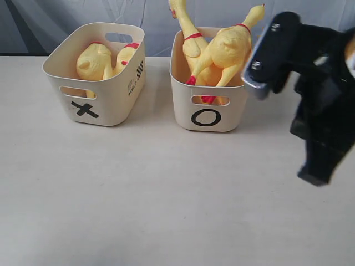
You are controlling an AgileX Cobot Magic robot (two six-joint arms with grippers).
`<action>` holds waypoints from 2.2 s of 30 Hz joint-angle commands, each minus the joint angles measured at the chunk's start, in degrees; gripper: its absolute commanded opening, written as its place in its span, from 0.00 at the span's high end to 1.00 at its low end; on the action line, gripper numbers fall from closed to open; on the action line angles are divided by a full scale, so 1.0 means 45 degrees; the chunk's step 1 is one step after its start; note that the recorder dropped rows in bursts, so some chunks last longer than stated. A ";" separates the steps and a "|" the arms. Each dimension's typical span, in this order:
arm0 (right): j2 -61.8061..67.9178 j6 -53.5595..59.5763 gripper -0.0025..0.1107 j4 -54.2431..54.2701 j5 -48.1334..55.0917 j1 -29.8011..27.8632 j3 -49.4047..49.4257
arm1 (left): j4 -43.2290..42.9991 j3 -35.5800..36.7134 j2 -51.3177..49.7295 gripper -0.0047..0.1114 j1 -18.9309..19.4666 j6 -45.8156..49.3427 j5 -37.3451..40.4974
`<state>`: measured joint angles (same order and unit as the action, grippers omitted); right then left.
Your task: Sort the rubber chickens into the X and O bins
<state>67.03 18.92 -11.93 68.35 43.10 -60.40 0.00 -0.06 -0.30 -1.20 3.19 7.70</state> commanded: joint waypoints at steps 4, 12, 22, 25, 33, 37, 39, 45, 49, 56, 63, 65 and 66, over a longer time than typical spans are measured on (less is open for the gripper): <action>-0.7804 -0.1360 0.99 0.2008 0.0358 -0.0073 0.1409 | 0.0087 0.0014 0.0066 0.96 -0.0001 0.0003 -0.0003; -1.3841 -0.1362 0.99 0.2307 0.0358 -0.0073 0.1409 | 0.0087 0.0014 0.0066 0.96 -0.0001 0.0003 -0.0003; -1.4896 -0.2104 0.99 0.0099 0.0358 -0.4355 0.1409 | 0.0087 0.0014 0.0066 0.96 -0.0001 0.0003 -0.0003; -1.4896 -0.3288 0.99 -0.1828 -0.0662 -0.6081 0.1409 | 0.0087 0.0014 0.0066 0.96 -0.0001 0.0003 -0.0003; -1.4896 -0.3840 0.99 -0.1407 -0.4410 -0.9787 0.2592 | 0.0087 0.0014 0.0066 0.96 -0.0001 0.0003 -0.0003; -1.4896 -0.5488 0.99 -0.0031 -0.7248 -1.0175 0.4966 | 0.0087 0.0014 0.0066 0.96 -0.0001 0.0003 -0.0003; -1.4896 -0.5794 0.99 0.0143 -0.9158 -1.0175 0.6369 | 0.0087 0.0014 0.0066 0.96 -0.0001 0.0003 -0.0003; -1.4896 -0.6344 0.99 0.0647 -1.2569 -1.0175 1.0377 | 0.0087 0.0014 0.0066 0.96 -0.0001 0.0003 -0.0003; -1.4896 -0.6689 0.99 0.2437 -1.2589 -1.0175 1.2072 | 0.0087 0.0014 0.0066 0.96 -0.0001 0.0003 -0.0003; -1.4896 -0.6443 0.99 0.2012 -1.2474 -1.0175 1.3230 | 0.0087 0.0014 0.0066 0.96 -0.0001 0.0003 -0.0003; -1.4896 -0.6347 0.99 0.1979 -1.1347 -1.0175 1.3422 | 0.0087 0.0014 0.0066 0.96 -0.0001 0.0003 -0.0003; -1.4896 -0.5339 0.99 0.2002 -1.1372 -1.0175 1.3422 | 0.0087 0.0014 0.0066 0.96 -0.0001 0.0003 -0.0003; -1.4896 -0.4880 0.99 0.2162 -1.1372 -1.0175 1.3422 | 0.0087 0.0014 0.0066 0.96 -0.0001 0.0003 -0.0003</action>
<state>0.36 -7.85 -2.44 16.35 -2.40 -0.16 0.00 -0.06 -0.30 -1.20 3.19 7.70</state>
